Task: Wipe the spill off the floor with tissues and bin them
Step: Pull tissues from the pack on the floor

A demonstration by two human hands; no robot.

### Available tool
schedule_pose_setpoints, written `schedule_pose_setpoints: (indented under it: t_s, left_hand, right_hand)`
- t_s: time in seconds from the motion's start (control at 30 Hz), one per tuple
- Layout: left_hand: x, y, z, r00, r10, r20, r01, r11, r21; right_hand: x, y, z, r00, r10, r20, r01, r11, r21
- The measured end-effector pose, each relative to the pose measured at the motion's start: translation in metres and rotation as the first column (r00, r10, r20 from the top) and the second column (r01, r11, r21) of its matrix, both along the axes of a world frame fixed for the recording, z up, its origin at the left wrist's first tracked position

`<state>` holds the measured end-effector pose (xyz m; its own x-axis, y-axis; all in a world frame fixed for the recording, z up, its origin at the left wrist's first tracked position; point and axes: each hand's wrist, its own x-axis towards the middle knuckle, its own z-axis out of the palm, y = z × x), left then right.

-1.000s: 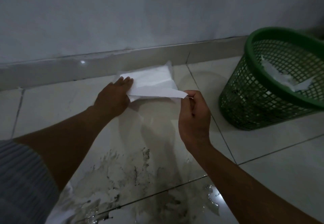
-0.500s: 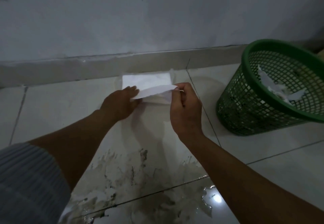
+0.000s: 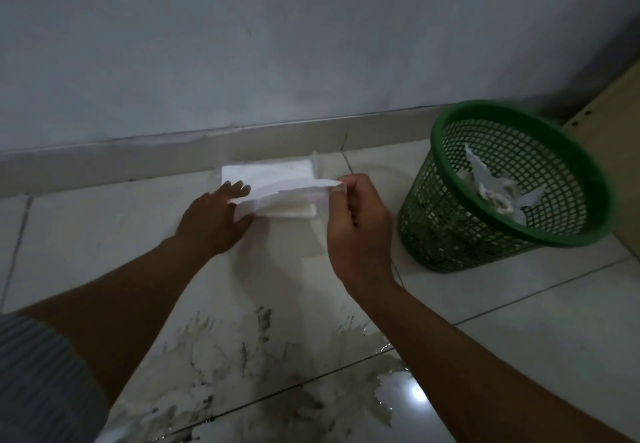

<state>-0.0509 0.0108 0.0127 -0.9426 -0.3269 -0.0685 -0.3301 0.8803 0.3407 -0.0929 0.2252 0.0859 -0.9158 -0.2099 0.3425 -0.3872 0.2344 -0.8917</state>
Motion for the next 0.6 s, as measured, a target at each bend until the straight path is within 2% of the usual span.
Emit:
schedule_pose_setpoints:
  t_s: [0.13, 0.2, 0.23, 0.27, 0.3, 0.37, 0.4, 0.47, 0.53, 0.6]
  left_hand:
    - [0.045, 0.006, 0.027, 0.984, 0.105, -0.145, -0.078, 0.981, 0.177]
    - [0.071, 0.009, 0.032, 0.968, 0.204, -0.147, -0.168, 0.959, 0.23]
    - [0.082, 0.011, 0.034, 0.949, 0.295, -0.11, -0.251, 0.92, 0.302]
    - [0.094, 0.012, 0.036, 0.911, 0.411, -0.044, -0.356, 0.835, 0.419]
    - [0.102, 0.015, 0.04, 0.858, 0.511, 0.049, -0.444, 0.692, 0.569]
    - [0.116, 0.022, 0.049, 0.74, 0.613, 0.277, -0.545, 0.304, 0.781]
    - [0.123, 0.025, 0.053, 0.705, 0.612, 0.359, -0.562, 0.172, 0.809]
    - [0.144, 0.028, 0.055, 0.678, 0.59, 0.438, -0.565, 0.036, 0.825]
    - [0.161, 0.031, 0.053, 0.657, 0.603, 0.452, -0.548, -0.03, 0.836]
    - [0.181, 0.031, 0.049, 0.591, 0.678, 0.438, -0.542, -0.068, 0.837]
  right_hand:
    - [0.023, -0.007, 0.002, 0.986, 0.166, -0.02, -0.158, 0.964, 0.213]
    - [0.039, -0.013, -0.001, 0.964, 0.261, -0.053, -0.235, 0.927, 0.293]
    - [0.047, -0.016, -0.004, 0.948, 0.311, -0.067, -0.274, 0.905, 0.324]
    - [0.057, -0.021, -0.006, 0.929, 0.364, -0.064, -0.322, 0.882, 0.344]
    - [0.066, -0.025, -0.008, 0.912, 0.405, -0.059, -0.36, 0.862, 0.357]
    - [0.083, -0.031, -0.014, 0.877, 0.477, -0.061, -0.418, 0.819, 0.395]
    - [0.09, -0.034, -0.017, 0.858, 0.509, -0.073, -0.438, 0.797, 0.417]
    - [0.108, -0.039, -0.024, 0.81, 0.577, -0.101, -0.478, 0.751, 0.456]
    - [0.121, -0.039, -0.029, 0.77, 0.622, -0.14, -0.482, 0.712, 0.511]
    - [0.135, -0.039, -0.035, 0.712, 0.678, -0.181, -0.489, 0.665, 0.565]
